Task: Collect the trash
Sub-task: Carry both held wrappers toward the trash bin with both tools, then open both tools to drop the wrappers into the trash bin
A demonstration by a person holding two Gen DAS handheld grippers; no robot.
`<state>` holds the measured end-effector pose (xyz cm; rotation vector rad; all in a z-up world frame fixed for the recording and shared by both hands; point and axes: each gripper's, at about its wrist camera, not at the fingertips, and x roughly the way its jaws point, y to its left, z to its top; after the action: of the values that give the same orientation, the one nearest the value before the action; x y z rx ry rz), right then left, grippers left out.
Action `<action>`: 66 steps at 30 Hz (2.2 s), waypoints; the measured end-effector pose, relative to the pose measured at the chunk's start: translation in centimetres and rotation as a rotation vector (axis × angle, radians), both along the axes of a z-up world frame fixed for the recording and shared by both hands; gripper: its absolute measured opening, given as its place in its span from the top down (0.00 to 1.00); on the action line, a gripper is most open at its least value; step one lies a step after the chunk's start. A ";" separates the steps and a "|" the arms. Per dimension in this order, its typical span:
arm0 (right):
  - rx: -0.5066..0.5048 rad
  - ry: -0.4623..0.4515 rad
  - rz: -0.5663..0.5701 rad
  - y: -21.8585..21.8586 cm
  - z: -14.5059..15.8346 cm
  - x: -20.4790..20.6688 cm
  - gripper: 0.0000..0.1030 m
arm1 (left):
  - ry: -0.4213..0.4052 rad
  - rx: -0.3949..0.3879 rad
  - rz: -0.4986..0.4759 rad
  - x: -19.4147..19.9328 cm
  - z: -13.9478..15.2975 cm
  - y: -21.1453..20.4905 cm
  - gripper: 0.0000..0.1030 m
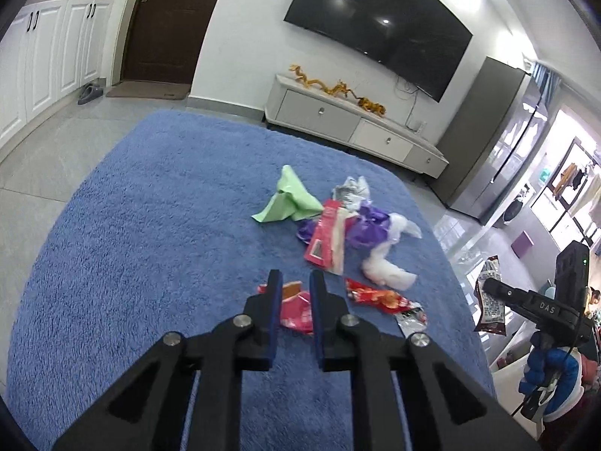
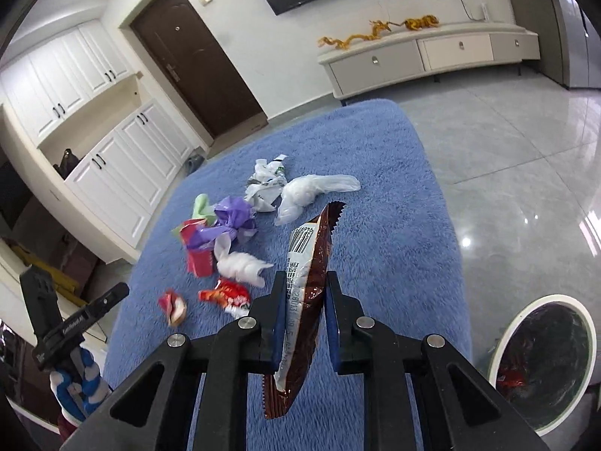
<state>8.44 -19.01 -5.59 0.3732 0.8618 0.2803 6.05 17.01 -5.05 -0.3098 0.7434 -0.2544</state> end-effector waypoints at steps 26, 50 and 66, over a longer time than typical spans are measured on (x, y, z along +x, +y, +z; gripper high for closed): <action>0.115 -0.024 -0.124 -10.0 -1.8 -6.5 0.82 | 0.178 0.063 0.124 1.8 -4.6 -3.3 0.33; 0.107 -0.021 -0.236 -14.6 -3.4 -8.8 0.82 | 0.035 0.142 -0.003 -0.8 0.5 -8.7 0.69; -0.033 0.043 -0.495 -24.4 -7.2 -11.3 0.80 | 0.019 0.095 -0.624 1.4 4.4 -36.5 0.68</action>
<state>-2.84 -43.40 -12.74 0.5491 0.7878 -0.2006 7.43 -19.47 -0.68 0.0196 0.8546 -0.8029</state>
